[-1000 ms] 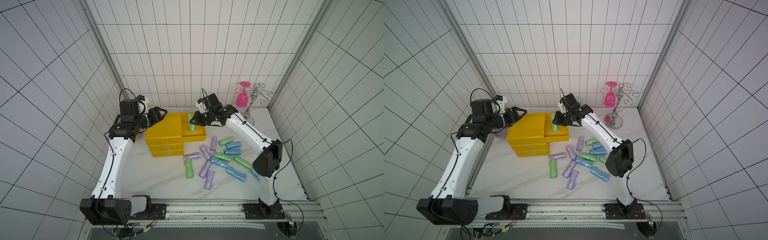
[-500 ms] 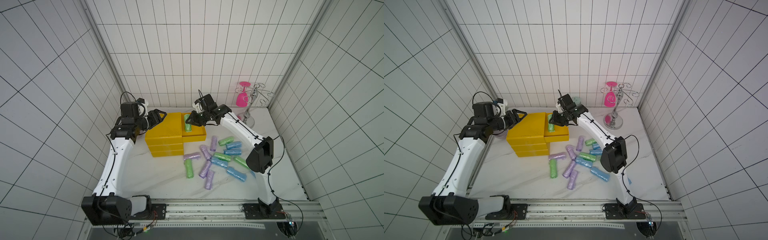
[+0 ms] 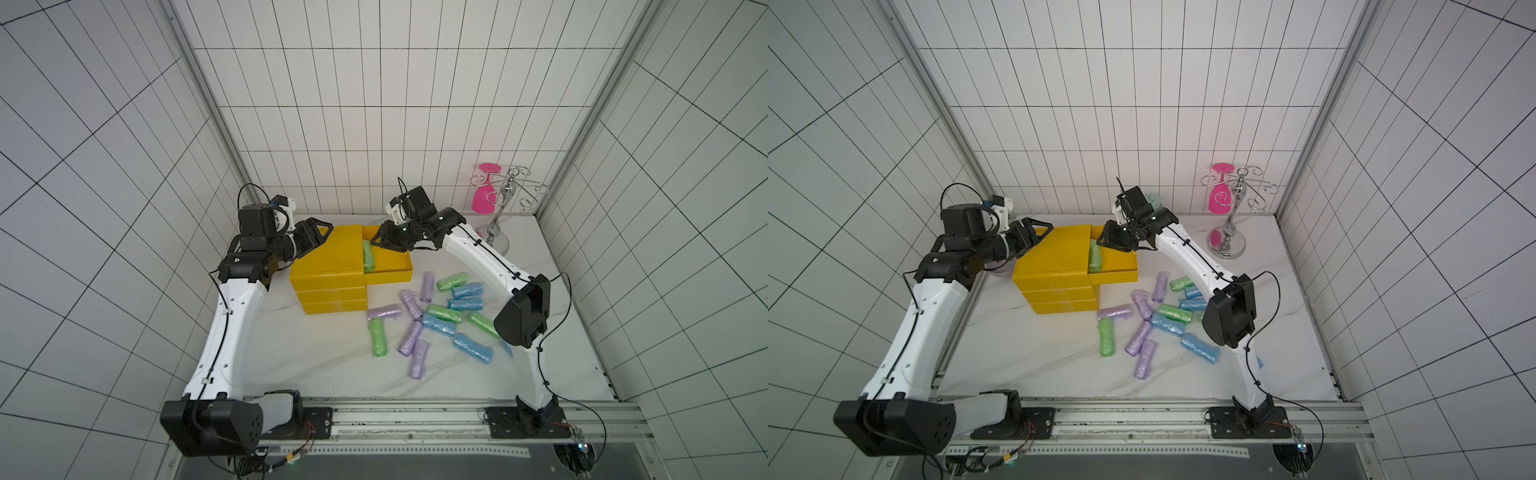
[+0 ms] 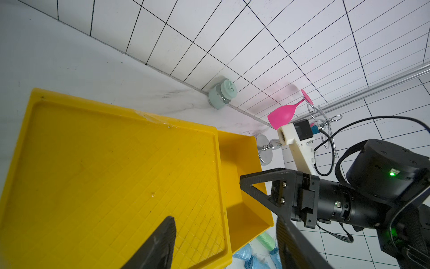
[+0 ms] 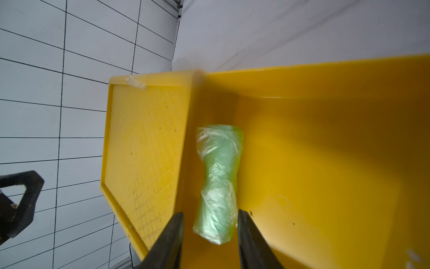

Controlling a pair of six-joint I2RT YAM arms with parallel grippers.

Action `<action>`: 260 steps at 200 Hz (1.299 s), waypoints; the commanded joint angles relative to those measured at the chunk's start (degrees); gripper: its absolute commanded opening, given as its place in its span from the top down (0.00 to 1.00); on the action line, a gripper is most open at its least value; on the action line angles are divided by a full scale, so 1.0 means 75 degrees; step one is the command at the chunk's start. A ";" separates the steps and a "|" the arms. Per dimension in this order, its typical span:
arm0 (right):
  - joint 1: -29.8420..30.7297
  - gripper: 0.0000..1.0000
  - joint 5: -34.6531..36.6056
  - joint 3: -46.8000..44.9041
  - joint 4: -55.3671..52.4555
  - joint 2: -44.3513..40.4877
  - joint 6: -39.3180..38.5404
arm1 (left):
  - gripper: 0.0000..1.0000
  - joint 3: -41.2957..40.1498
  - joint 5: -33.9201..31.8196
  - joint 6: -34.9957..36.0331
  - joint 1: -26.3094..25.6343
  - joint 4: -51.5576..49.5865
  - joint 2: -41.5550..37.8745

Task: Sort the rolls of trash bags by color and place them into the drawer
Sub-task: Place the roll of trash bags in the drawer, then pick up the roll of trash bags from the center of the board.

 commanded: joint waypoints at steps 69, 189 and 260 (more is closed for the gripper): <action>0.0031 0.61 0.1663 -0.1911 -0.0965 -0.2984 -0.1728 | 0.33 -0.0253 -0.1253 0.0450 -0.1312 -0.0806 -0.1124; 0.2567 0.55 0.3053 -0.7429 0.1493 -0.4967 0.0148 | 0.33 -0.3023 -0.2447 -0.0303 -0.2339 -0.1598 -0.3938; 0.3339 0.50 0.3561 -0.7346 0.2545 -0.3195 0.0874 | 0.34 -0.3423 -0.2407 -0.0437 -0.2350 -0.1638 -0.4280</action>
